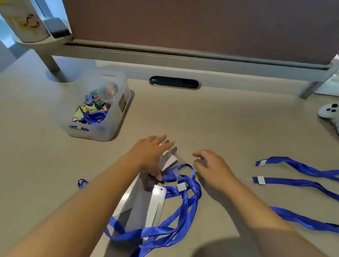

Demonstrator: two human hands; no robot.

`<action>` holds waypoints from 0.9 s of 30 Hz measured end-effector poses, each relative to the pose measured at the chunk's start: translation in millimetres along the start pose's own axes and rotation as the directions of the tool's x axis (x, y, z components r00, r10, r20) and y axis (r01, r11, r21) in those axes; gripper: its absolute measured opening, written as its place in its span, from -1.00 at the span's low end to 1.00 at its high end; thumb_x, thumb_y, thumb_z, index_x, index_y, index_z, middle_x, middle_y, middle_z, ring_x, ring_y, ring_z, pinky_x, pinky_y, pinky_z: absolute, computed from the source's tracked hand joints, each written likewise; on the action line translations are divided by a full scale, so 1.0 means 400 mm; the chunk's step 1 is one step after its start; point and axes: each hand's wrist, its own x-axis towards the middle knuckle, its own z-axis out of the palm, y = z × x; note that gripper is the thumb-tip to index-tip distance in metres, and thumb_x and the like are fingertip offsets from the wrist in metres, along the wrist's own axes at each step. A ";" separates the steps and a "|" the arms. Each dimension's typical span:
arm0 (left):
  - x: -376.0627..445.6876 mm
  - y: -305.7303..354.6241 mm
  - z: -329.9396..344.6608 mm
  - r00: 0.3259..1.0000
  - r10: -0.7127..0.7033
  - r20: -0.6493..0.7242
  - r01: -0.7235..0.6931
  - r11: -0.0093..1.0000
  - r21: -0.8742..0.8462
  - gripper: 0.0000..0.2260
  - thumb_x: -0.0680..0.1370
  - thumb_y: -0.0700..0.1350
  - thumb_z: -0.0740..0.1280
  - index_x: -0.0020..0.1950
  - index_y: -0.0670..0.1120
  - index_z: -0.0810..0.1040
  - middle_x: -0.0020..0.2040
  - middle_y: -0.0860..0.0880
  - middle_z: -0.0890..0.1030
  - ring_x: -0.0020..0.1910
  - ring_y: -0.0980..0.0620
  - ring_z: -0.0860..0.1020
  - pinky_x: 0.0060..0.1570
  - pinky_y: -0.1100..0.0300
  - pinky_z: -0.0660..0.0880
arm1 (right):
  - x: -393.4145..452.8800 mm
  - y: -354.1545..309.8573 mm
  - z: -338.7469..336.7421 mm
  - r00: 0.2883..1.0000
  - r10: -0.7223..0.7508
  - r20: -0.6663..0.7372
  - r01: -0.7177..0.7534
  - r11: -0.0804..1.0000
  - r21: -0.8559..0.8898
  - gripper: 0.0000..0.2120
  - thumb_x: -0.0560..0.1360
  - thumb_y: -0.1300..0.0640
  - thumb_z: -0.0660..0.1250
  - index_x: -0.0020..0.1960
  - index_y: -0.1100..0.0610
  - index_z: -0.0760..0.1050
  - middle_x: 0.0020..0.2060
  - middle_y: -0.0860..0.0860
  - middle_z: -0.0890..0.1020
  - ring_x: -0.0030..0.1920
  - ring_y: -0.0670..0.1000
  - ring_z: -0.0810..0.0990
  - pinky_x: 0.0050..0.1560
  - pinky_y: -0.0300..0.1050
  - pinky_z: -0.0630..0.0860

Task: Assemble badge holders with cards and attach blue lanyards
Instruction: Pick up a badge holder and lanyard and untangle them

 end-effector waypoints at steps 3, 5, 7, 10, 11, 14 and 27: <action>0.022 0.001 -0.015 0.996 0.037 0.087 -0.052 0.983 0.174 -0.10 0.26 0.12 0.47 0.43 0.10 0.00 0.52 -0.06 0.02 0.47 -0.18 0.01 0.43 -0.12 0.04 | 0.015 0.009 0.001 1.000 -0.003 -0.011 0.003 1.000 0.011 -0.65 0.54 0.17 0.16 0.31 0.14 0.38 0.31 0.04 0.46 0.27 -0.03 0.44 0.12 -0.30 0.27; 0.033 -0.004 -0.013 0.996 0.045 0.079 -0.059 0.981 0.186 -0.18 0.24 0.15 0.47 0.39 0.09 0.13 0.48 -0.03 0.13 0.45 -0.17 0.05 0.41 -0.13 0.02 | 0.021 0.010 0.006 1.000 -0.003 -0.015 0.004 1.000 0.023 -0.66 0.54 0.17 0.16 0.31 0.14 0.38 0.31 0.04 0.46 0.27 -0.04 0.44 0.13 -0.30 0.28; 0.033 -0.007 -0.003 0.997 0.046 0.057 -0.055 0.984 0.167 -0.24 0.22 0.17 0.48 0.31 0.04 0.23 0.43 -0.01 0.23 0.42 -0.14 0.09 0.41 -0.12 0.01 | 0.025 0.015 0.011 1.000 0.004 -0.023 -0.003 0.999 0.049 -0.66 0.54 0.18 0.16 0.30 0.15 0.39 0.30 0.03 0.46 0.27 -0.04 0.45 0.11 -0.31 0.28; 0.030 -0.018 0.010 1.000 0.013 -0.016 -0.011 0.996 0.092 -0.34 0.21 0.13 0.49 0.17 -0.07 0.28 0.25 -0.07 0.42 0.30 -0.10 0.28 0.38 -0.08 0.08 | 0.028 0.018 0.013 0.998 0.012 -0.063 -0.007 0.997 0.075 -0.67 0.54 0.20 0.16 0.29 0.16 0.40 0.29 0.04 0.47 0.26 -0.03 0.45 0.08 -0.32 0.27; 0.028 -0.021 0.010 0.999 -0.003 -0.042 0.005 0.999 0.044 -0.38 0.23 0.09 0.49 0.13 -0.09 0.29 0.19 -0.08 0.46 0.23 -0.10 0.35 0.34 -0.04 0.14 | 0.027 0.017 0.013 0.997 0.019 -0.074 -0.013 0.996 0.086 -0.68 0.53 0.20 0.17 0.28 0.16 0.41 0.28 0.05 0.48 0.24 -0.03 0.46 0.07 -0.31 0.27; 0.015 -0.028 -0.004 0.992 -0.068 -0.107 0.049 0.984 -0.173 -0.57 0.34 -0.02 0.44 0.10 -0.10 0.36 0.08 -0.10 0.55 0.07 -0.11 0.46 0.07 0.10 0.25 | 0.022 0.003 0.011 0.995 0.036 -0.095 -0.023 0.989 0.143 -0.69 0.52 0.22 0.18 0.25 0.17 0.44 0.25 0.06 0.50 0.11 -0.06 0.44 0.07 -0.28 0.29; -0.090 -0.020 -0.097 0.980 -0.090 -0.176 -0.006 0.876 -0.482 -0.80 0.42 -0.08 0.37 -0.34 0.02 0.39 -0.32 0.07 0.40 -0.15 -0.02 0.40 0.00 -0.01 0.36 | -0.017 -0.103 -0.025 0.998 -0.058 0.016 0.048 0.935 0.352 -0.78 0.47 0.28 0.26 -0.29 0.04 0.51 -0.34 -0.04 0.57 -0.29 -0.09 0.51 -0.26 -0.36 0.45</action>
